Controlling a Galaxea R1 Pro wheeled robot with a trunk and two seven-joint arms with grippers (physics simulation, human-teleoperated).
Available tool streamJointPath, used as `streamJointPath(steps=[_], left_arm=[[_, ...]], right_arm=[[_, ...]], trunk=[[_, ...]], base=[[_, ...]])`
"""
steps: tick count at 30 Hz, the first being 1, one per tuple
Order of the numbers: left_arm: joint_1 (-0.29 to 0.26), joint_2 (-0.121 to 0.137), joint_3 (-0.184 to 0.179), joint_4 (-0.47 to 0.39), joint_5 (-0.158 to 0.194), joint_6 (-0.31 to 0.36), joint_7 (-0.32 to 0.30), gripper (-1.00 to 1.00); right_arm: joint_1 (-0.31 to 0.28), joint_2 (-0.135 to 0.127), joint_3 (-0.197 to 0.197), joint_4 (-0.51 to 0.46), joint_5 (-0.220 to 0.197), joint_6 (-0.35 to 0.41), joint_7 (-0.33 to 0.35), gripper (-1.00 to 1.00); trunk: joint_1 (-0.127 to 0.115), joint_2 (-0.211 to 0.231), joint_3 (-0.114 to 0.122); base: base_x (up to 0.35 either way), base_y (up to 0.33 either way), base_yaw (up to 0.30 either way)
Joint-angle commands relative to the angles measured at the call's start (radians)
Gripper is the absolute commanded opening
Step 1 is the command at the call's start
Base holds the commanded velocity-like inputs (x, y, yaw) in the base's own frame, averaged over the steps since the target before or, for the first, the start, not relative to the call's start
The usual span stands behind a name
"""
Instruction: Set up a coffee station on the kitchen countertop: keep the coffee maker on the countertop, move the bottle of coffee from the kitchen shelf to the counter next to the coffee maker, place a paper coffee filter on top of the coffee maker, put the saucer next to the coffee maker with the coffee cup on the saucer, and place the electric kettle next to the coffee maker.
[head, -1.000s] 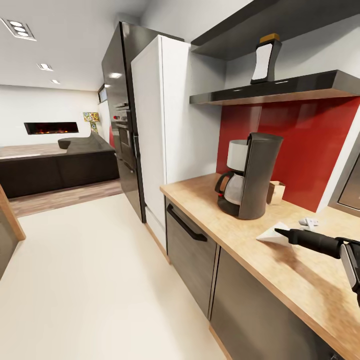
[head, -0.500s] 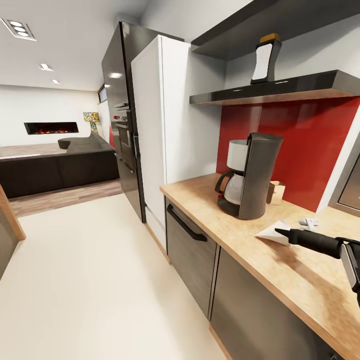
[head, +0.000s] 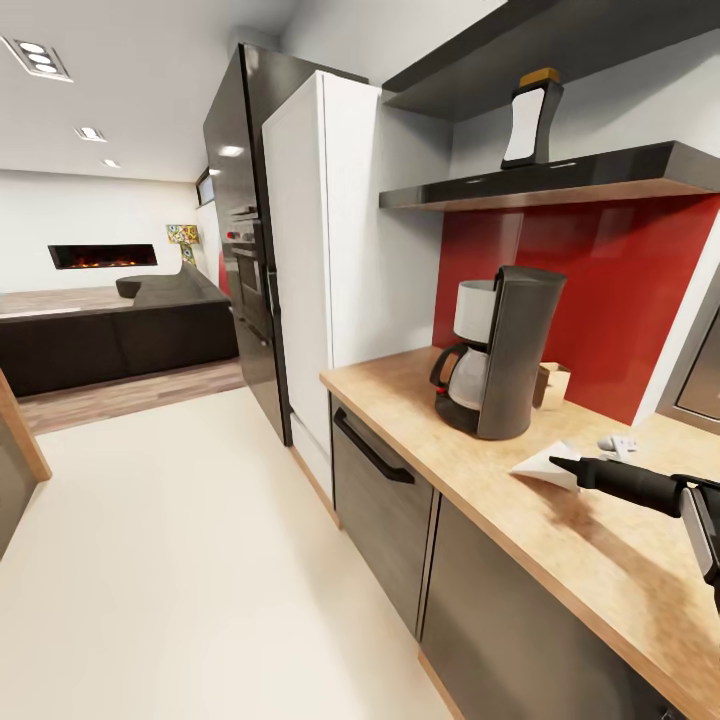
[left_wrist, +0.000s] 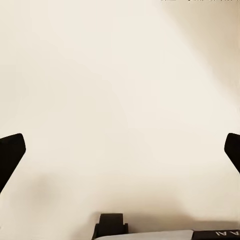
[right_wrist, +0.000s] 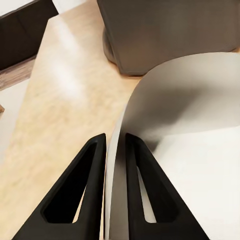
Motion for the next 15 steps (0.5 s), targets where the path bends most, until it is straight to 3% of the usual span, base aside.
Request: streamJointPath(steps=[1, 5, 12, 15], left_arm=[[0.000, 0.000, 0.000, -0.001, -0.001, -0.001, 0.000, 1.00], [0.000, 0.000, 0.000, -0.001, -0.001, -0.001, 0.000, 1.00], [0.000, 0.000, 0.000, 0.000, -0.001, -0.001, 0.000, 1.00], [0.000, 0.000, 0.000, 0.000, -0.001, -0.001, 0.000, 1.00]], right_arm=[[-0.001, 0.000, -0.002, 0.000, -0.001, 0.009, 0.004, -1.00], [-0.001, 0.000, -0.002, 0.000, -0.001, 0.009, 0.004, -1.00], [-0.001, 0.000, -0.002, 0.000, -0.002, 0.009, 0.004, -1.00], [-0.001, 0.000, -0.003, 0.000, -0.002, 0.009, 0.004, -1.00]], trunk=[[-0.004, 0.007, 0.002], [-0.019, 0.035, 0.015], [-0.019, 0.035, 0.015], [-0.031, 0.056, 0.024]], base=[[0.000, 0.000, 0.000], [0.000, 0.000, 0.000], [0.000, 0.000, 0.000], [0.000, 0.000, 0.000]])
